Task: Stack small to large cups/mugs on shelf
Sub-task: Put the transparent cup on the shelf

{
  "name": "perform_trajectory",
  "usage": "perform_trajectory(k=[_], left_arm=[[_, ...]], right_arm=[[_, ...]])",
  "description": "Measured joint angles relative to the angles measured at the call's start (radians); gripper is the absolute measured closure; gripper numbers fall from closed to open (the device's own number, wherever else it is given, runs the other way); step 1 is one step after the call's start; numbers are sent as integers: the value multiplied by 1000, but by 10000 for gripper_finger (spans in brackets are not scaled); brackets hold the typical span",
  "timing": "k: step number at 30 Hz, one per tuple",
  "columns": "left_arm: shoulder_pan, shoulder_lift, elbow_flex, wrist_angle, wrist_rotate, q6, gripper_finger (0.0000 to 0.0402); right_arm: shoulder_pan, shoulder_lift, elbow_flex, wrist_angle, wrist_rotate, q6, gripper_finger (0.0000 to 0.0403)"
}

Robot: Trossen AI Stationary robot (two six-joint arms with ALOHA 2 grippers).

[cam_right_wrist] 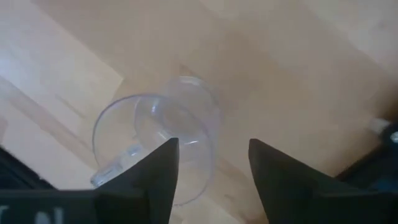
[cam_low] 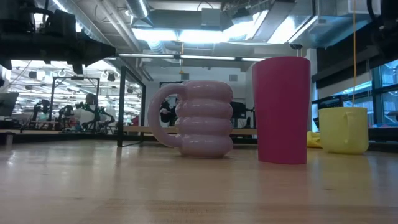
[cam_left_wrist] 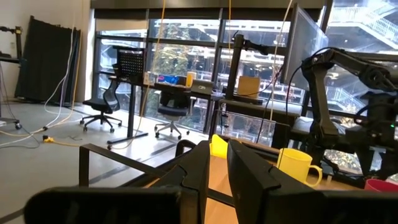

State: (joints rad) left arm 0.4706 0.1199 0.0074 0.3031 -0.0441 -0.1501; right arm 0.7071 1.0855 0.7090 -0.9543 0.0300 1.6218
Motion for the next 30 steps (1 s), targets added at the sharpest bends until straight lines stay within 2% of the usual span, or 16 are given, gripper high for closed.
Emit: perform_trajectory(k=[6, 9, 13, 17, 21, 25, 30], left_arm=[[0, 0, 0, 2, 0, 0, 350], [0, 0, 0, 2, 0, 0, 350], [0, 0, 0, 2, 0, 2, 350], [0, 0, 0, 3, 0, 3, 350], [0, 0, 0, 5, 0, 4, 350], [0, 0, 0, 5, 0, 4, 350], [0, 0, 0, 5, 0, 4, 350]], right_arm=[[0, 1, -47, 41, -5, 22, 209], [-1, 1, -64, 42, -35, 24, 222], [-1, 1, -89, 41, -90, 22, 263], [-3, 1, -88, 29, -103, -15, 324], [-29, 1, -47, -30, -94, -95, 390], [-75, 2, 27, -98, -85, -178, 390], [-163, 2, 153, -172, -132, -312, 397]])
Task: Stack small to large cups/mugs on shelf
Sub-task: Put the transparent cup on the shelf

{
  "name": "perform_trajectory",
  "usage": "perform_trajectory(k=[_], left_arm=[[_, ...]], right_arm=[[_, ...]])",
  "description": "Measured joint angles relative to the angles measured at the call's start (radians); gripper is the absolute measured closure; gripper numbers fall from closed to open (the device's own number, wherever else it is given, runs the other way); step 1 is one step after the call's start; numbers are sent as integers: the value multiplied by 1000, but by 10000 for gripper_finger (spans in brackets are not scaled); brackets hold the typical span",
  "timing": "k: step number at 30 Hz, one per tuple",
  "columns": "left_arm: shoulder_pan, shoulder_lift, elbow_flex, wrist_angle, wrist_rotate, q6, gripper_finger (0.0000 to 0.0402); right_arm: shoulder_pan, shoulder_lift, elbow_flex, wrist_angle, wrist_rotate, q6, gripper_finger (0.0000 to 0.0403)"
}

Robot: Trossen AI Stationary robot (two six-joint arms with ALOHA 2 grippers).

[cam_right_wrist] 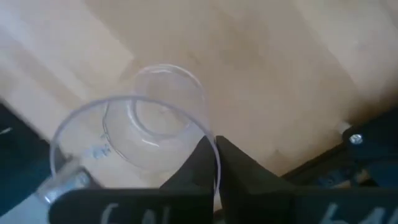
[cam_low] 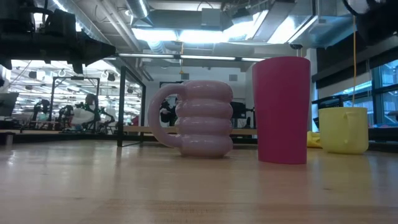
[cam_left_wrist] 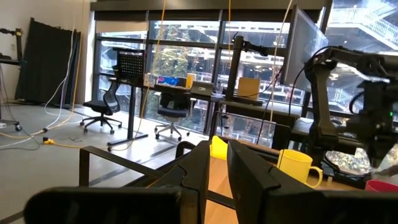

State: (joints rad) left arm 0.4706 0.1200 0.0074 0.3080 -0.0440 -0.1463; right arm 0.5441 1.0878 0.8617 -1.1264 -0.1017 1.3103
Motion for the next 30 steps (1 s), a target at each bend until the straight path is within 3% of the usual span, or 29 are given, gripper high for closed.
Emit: perform_trajectory(k=[3, 6, 11, 16, 23, 30], left_arm=[[0, 0, 0, 0, 0, 0, 350], [0, 0, 0, 0, 0, 0, 350], [0, 0, 0, 0, 0, 0, 350], [0, 0, 0, 0, 0, 0, 350], [0, 0, 0, 0, 0, 0, 350], [0, 0, 0, 0, 0, 0, 350]], right_arm=[[-72, 16, 115, -61, 0, -129, 398], [-154, 74, 248, -151, 42, -370, 399], [-340, 242, 455, -280, 76, -837, 399], [-542, 393, 622, -308, 96, -1141, 397], [-801, 552, 824, -267, 121, -1397, 396], [-1034, 657, 812, -169, 48, -1492, 396]])
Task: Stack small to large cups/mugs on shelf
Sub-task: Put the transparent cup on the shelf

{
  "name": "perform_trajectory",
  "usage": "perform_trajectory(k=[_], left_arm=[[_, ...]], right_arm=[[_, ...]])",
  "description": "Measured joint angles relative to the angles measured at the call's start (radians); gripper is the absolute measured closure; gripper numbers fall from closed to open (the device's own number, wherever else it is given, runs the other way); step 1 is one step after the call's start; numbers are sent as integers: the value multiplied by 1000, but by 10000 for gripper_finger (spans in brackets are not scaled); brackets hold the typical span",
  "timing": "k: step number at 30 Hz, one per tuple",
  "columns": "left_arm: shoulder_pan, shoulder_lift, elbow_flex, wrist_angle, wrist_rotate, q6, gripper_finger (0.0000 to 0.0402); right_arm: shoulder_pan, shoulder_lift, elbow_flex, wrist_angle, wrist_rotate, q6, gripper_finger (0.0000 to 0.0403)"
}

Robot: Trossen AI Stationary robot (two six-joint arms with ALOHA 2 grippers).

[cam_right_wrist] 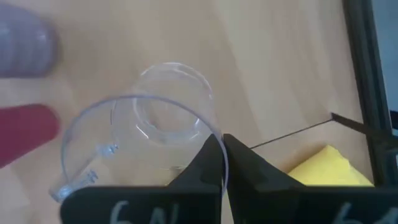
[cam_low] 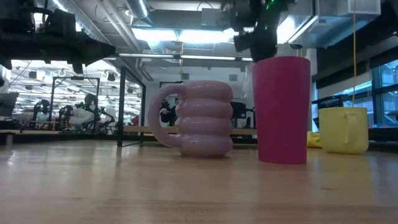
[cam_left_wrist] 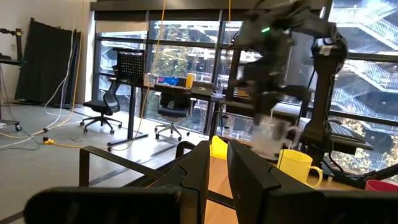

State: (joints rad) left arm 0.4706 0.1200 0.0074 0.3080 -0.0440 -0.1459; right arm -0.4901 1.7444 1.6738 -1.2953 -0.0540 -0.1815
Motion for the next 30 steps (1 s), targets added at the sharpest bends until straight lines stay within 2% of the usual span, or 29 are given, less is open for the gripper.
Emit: perform_trajectory(k=[5, 9, 12, 26, 30], left_arm=[[0, 0, 0, 0, 0, 0, 350], [0, 0, 0, 0, 0, 0, 350], [0, 0, 0, 0, 0, 0, 350], [0, 0, 0, 0, 0, 0, 350], [0, 0, 0, 0, 0, 0, 350]], right_arm=[[-78, 67, -4, 24, -17, -114, 395], [-87, 109, -3, 21, 56, -222, 395], [-87, 129, -3, 34, 59, -262, 395], [-118, 193, -3, 22, 106, -300, 394], [-119, 187, -3, 22, 106, -294, 378]])
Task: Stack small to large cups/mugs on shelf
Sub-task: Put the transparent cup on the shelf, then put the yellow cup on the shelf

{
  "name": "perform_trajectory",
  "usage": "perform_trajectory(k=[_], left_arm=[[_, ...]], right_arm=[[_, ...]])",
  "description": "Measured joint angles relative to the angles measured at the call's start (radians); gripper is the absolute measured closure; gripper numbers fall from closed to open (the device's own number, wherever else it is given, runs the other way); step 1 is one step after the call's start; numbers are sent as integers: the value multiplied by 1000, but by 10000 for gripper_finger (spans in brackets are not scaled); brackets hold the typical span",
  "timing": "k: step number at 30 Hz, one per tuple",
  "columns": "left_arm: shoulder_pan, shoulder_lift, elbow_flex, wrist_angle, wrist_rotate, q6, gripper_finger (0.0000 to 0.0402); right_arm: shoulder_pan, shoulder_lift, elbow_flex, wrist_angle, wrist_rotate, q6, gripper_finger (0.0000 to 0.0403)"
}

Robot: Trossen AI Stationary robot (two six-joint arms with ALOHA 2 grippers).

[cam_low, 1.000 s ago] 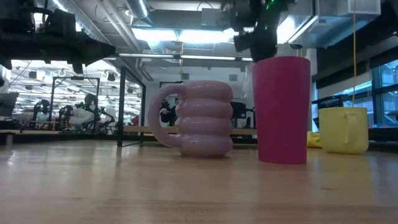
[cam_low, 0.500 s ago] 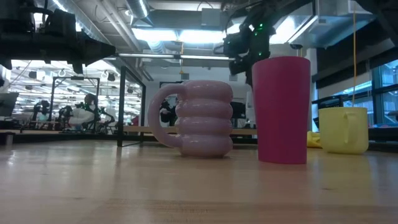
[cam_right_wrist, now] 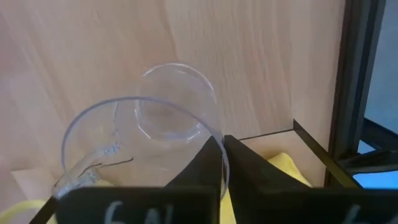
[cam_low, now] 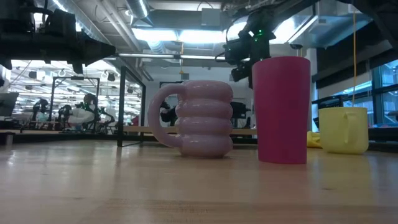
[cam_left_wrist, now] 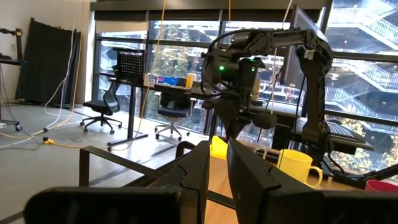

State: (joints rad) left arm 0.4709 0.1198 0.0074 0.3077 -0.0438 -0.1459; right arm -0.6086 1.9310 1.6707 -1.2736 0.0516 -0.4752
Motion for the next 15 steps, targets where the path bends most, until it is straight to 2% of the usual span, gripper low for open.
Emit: perform_trajectory(k=[9, 15], left_arm=[[0, 0, 0, 0, 0, 0, 350], [0, 0, 0, 0, 0, 0, 350]], right_arm=[[1, -11, 0, 6, -23, 28, 307], [1, -41, 16, 26, -22, 42, 277]])
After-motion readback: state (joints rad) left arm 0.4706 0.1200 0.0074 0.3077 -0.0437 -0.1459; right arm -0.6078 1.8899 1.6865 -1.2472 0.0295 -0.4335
